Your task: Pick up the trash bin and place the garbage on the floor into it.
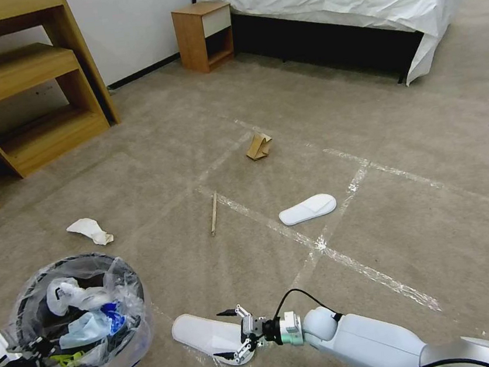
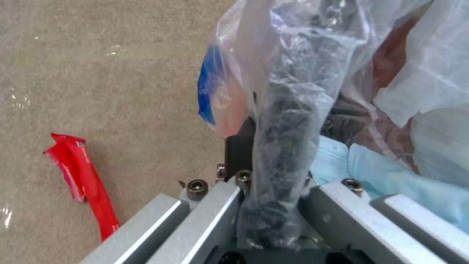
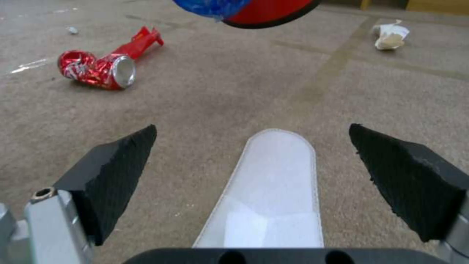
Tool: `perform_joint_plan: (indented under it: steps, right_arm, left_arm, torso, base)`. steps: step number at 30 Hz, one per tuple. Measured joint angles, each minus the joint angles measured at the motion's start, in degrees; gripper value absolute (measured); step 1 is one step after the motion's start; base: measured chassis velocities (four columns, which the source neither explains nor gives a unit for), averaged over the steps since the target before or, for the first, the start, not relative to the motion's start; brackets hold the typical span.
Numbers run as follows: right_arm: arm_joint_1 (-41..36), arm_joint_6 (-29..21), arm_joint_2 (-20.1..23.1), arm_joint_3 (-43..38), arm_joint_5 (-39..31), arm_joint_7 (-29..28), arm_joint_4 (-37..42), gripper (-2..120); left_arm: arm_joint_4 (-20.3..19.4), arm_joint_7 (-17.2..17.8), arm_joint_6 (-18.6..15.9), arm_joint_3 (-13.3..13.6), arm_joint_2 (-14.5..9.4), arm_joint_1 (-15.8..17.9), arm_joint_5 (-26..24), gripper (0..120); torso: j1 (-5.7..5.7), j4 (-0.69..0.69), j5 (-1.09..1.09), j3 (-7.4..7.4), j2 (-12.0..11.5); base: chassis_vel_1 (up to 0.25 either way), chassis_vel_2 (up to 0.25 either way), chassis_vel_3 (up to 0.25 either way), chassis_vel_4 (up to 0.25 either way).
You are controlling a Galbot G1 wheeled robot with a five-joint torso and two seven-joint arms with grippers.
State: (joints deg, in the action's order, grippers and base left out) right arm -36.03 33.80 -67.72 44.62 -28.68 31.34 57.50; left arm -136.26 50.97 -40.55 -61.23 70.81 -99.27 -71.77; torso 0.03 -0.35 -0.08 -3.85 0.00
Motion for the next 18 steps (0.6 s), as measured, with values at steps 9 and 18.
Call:
perform_joint_plan:
  steps: [9,18]
  right_arm:
    - [0.5,2.0,-4.3,-1.6,2.5,0.8,-6.1,100]
    - [0.4,1.9,-4.2,-2.0,3.4,0.8,-7.9,100]
  left_arm:
    - [-0.5,-0.1,0.0,0.1,0.4,-0.3,0.3,0]
    - [-0.5,-0.2,0.0,0.5,0.5,0.1,0.4,0]
  torso:
    - [0.00,0.00,0.01,0.00,0.0]
    - [0.00,-0.01,0.01,0.00,0.0]
  base:
    - [0.000,0.000,0.000,0.000]
    - [0.000,0.000,0.000,0.000]
